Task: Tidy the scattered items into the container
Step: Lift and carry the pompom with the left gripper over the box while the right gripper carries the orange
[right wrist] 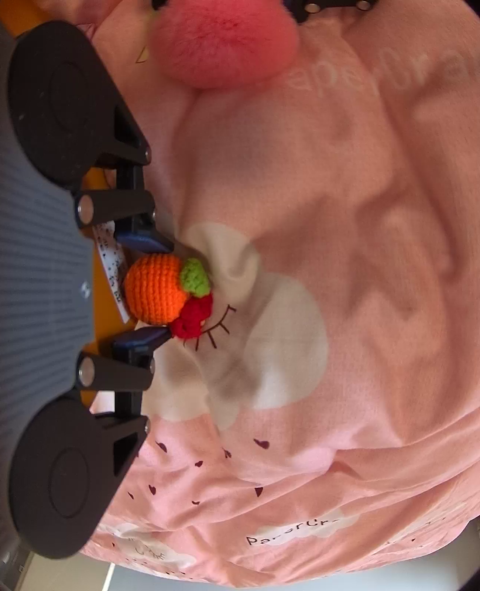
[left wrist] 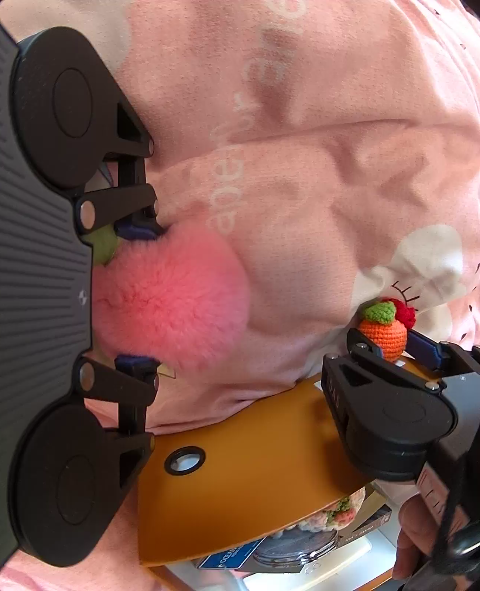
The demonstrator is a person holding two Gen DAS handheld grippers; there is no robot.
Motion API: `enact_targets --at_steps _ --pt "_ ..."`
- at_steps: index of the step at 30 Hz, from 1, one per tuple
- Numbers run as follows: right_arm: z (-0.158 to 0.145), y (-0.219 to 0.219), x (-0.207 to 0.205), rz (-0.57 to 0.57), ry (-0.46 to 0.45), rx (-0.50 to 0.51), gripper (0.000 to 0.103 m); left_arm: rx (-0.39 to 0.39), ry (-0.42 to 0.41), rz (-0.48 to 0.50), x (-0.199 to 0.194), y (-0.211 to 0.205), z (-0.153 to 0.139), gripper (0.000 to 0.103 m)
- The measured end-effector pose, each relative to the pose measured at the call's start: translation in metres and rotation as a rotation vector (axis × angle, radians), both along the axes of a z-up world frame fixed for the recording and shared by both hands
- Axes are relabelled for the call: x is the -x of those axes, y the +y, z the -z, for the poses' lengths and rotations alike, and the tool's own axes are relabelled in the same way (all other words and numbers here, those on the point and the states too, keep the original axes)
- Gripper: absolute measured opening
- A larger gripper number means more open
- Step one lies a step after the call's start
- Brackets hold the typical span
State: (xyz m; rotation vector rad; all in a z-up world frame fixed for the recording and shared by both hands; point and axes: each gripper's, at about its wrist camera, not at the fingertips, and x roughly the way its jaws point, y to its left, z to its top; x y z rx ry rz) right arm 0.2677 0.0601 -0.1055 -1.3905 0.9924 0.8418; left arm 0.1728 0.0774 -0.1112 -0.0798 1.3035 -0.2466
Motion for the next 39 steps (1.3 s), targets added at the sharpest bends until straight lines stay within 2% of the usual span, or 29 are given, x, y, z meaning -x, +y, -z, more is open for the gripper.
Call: enact_targets --at_steps 6,9,12,18,20,24,29,31,35,39 --pt "-0.005 -0.004 0.001 0.007 -0.007 -0.037 0.044 -0.004 -0.027 -0.027 0.004 0.002 -0.008 0.052" --pt "-0.022 -0.009 0.005 0.024 -0.005 -0.114 0.044 -0.01 -0.052 -0.045 0.008 0.007 -0.017 0.051" --pt "-0.048 -0.015 0.016 0.029 -0.007 -0.209 0.044 -0.012 -0.089 -0.062 0.011 0.01 -0.032 0.051" --pt "-0.12 -0.044 0.039 0.085 -0.029 -0.42 0.044 0.019 -0.192 -0.09 0.013 0.021 -0.077 0.051" --pt "-0.142 -0.062 0.047 0.125 -0.048 -0.467 0.044 0.042 -0.232 -0.09 0.019 0.024 -0.099 0.051" --pt "-0.165 -0.112 0.056 0.273 -0.079 -0.539 0.044 0.069 -0.318 -0.055 0.017 0.013 -0.14 0.051" --pt "-0.171 -0.187 0.063 0.439 -0.133 -0.557 0.044 0.151 -0.382 0.046 0.009 -0.02 -0.183 0.051" --pt "-0.17 -0.214 0.065 0.501 -0.142 -0.549 0.044 0.188 -0.382 0.103 0.002 -0.044 -0.186 0.051" --pt "-0.156 -0.258 0.07 0.606 -0.151 -0.513 0.044 0.226 -0.382 0.223 -0.007 -0.107 -0.169 0.051" --pt "-0.135 -0.287 0.072 0.678 -0.132 -0.489 0.044 0.271 -0.329 0.287 -0.02 -0.152 -0.146 0.051"
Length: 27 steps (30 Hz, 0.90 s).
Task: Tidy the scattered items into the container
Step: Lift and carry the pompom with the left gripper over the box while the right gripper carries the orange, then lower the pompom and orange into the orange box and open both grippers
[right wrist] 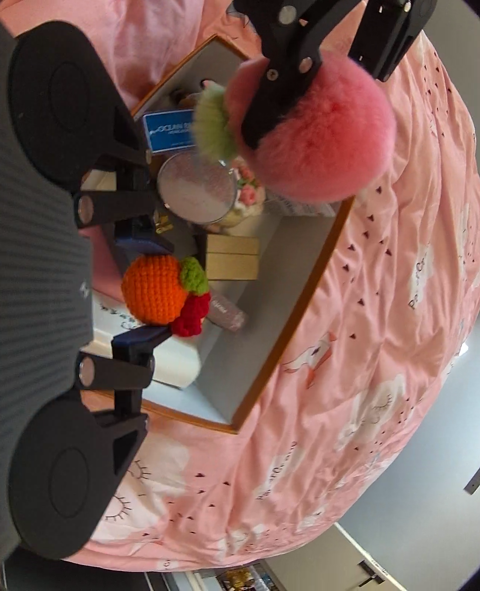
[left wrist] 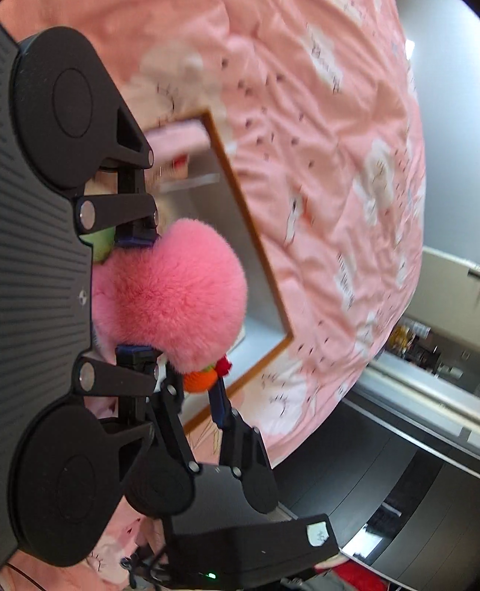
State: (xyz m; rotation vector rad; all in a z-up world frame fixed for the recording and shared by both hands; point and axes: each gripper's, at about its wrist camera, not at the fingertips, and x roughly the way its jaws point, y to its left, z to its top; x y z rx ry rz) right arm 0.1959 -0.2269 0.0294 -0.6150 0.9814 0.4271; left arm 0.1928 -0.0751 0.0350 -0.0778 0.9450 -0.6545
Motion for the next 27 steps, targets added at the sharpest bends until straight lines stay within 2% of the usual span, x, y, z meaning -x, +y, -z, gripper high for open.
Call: enact_targets --at_steps 3,6,13,16,18,21,27 --pt "0.014 -0.014 0.0 0.026 0.025 -0.012 0.044 0.007 0.04 0.026 -0.008 -0.02 0.021 0.051" --pt "0.024 -0.021 -0.001 0.04 0.044 -0.034 0.044 -0.025 0.07 0.028 -0.013 -0.033 0.035 0.051" --pt "0.039 -0.028 -0.005 0.061 0.085 -0.065 0.044 -0.071 0.115 0.026 -0.02 -0.044 0.059 0.054" --pt "0.039 -0.031 -0.005 0.074 0.089 -0.079 0.046 -0.087 0.109 0.024 -0.019 -0.044 0.061 0.057" --pt "0.038 -0.032 -0.004 0.08 0.083 -0.089 0.053 -0.091 0.097 0.023 -0.017 -0.044 0.059 0.059" --pt "0.033 -0.032 0.0 0.084 0.077 -0.101 0.055 -0.098 0.074 0.012 -0.014 -0.043 0.053 0.068" --pt "0.016 -0.03 0.014 0.111 0.015 -0.144 0.063 -0.117 0.017 -0.038 -0.004 -0.035 0.036 0.075"
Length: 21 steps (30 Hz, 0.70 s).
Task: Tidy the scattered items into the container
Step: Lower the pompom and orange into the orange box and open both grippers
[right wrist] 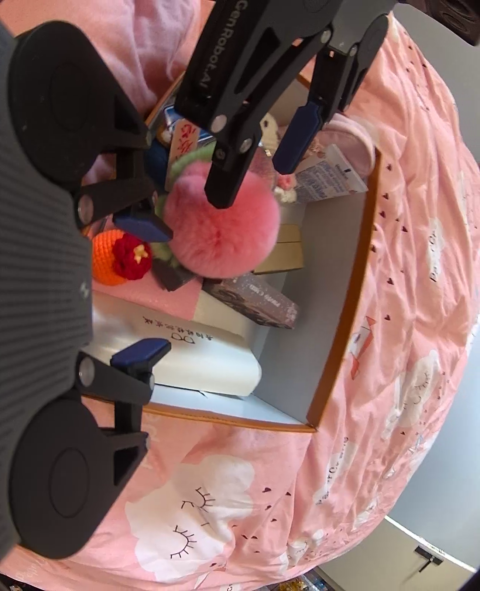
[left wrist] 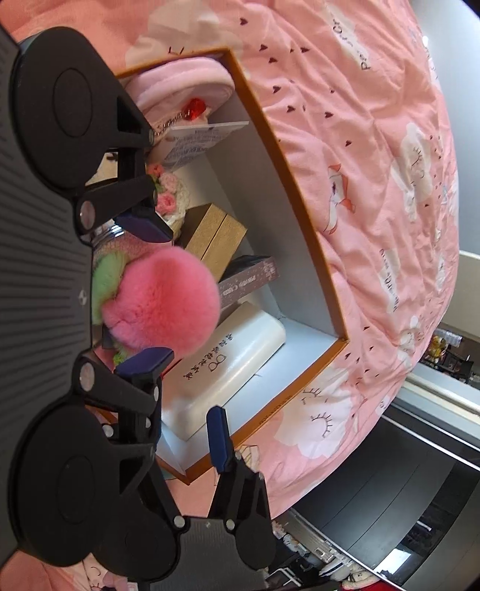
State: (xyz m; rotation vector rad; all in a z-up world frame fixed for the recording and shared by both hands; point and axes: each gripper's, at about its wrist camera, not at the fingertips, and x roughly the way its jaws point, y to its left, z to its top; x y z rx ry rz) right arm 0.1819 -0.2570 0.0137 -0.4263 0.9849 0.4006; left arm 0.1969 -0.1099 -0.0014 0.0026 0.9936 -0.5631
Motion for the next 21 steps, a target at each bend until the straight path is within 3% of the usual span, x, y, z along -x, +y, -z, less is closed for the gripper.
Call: enact_targets --at_steps 10,21 --pt "-0.035 0.002 0.03 0.152 -0.157 -0.154 0.069 -0.093 -0.113 -0.136 0.021 0.014 -0.018 0.075" --pt "-0.012 0.013 0.059 0.295 -0.238 -0.226 0.071 -0.106 -0.091 -0.204 0.036 0.024 0.001 0.077"
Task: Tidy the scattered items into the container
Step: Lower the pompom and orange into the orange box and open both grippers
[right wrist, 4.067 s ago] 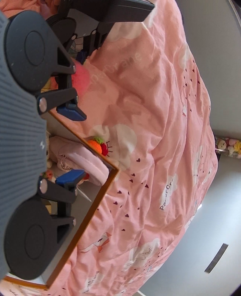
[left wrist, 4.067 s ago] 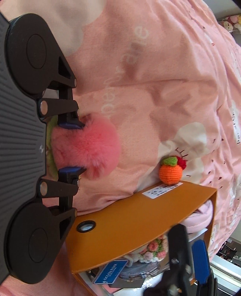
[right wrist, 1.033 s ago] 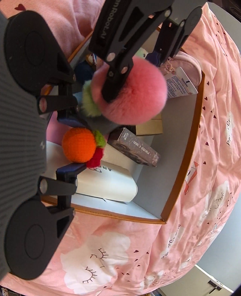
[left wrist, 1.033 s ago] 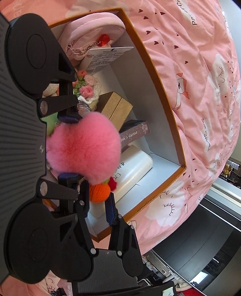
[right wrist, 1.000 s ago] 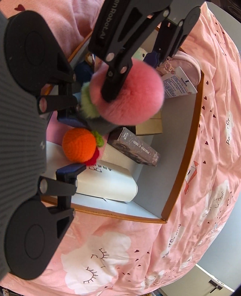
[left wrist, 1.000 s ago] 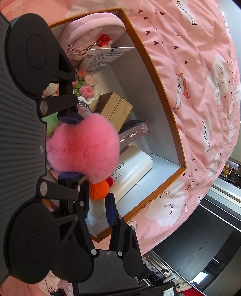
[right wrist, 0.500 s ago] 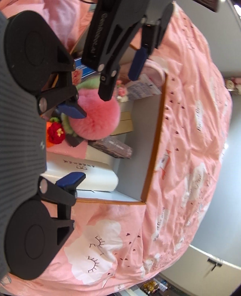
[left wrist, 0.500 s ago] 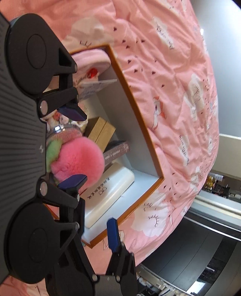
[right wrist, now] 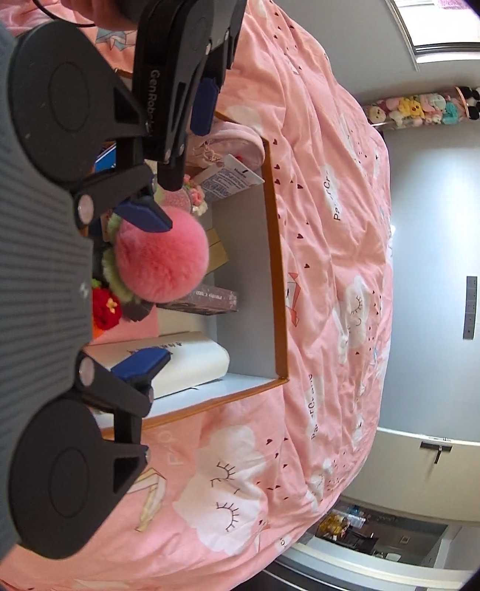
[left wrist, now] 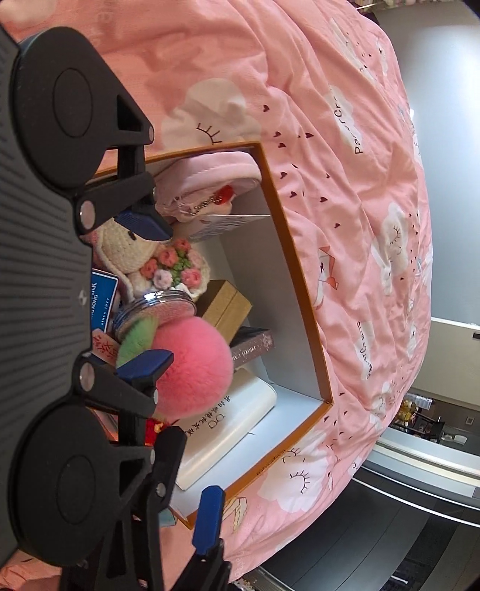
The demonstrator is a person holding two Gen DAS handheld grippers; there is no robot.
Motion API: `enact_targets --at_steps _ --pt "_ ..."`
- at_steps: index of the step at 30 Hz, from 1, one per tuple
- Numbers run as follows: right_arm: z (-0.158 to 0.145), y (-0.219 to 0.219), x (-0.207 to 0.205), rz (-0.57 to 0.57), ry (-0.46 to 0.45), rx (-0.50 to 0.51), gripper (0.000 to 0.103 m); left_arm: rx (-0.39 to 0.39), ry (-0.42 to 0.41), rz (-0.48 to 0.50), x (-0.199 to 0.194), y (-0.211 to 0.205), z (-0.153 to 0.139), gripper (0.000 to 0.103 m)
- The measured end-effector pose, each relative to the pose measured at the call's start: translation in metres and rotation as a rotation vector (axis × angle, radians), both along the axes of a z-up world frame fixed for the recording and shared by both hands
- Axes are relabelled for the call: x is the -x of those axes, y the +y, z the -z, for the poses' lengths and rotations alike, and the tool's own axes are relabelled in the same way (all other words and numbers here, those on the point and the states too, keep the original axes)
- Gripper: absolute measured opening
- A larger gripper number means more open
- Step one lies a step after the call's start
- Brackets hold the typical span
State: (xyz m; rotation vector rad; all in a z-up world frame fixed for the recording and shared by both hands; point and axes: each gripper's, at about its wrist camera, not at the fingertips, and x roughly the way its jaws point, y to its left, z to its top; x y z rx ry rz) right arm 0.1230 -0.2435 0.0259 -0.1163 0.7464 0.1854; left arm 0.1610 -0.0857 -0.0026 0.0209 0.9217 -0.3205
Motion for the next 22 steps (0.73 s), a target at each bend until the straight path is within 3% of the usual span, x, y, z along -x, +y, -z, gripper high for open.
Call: enact_targets --at_steps 13,22 --pt "0.016 0.005 0.01 0.01 -0.02 0.04 0.071 -0.026 -0.004 -0.028 0.009 0.0 0.014 0.077" --pt "0.015 0.006 0.011 0.011 -0.03 0.022 0.072 0.008 -0.01 -0.045 0.009 0.006 0.012 0.077"
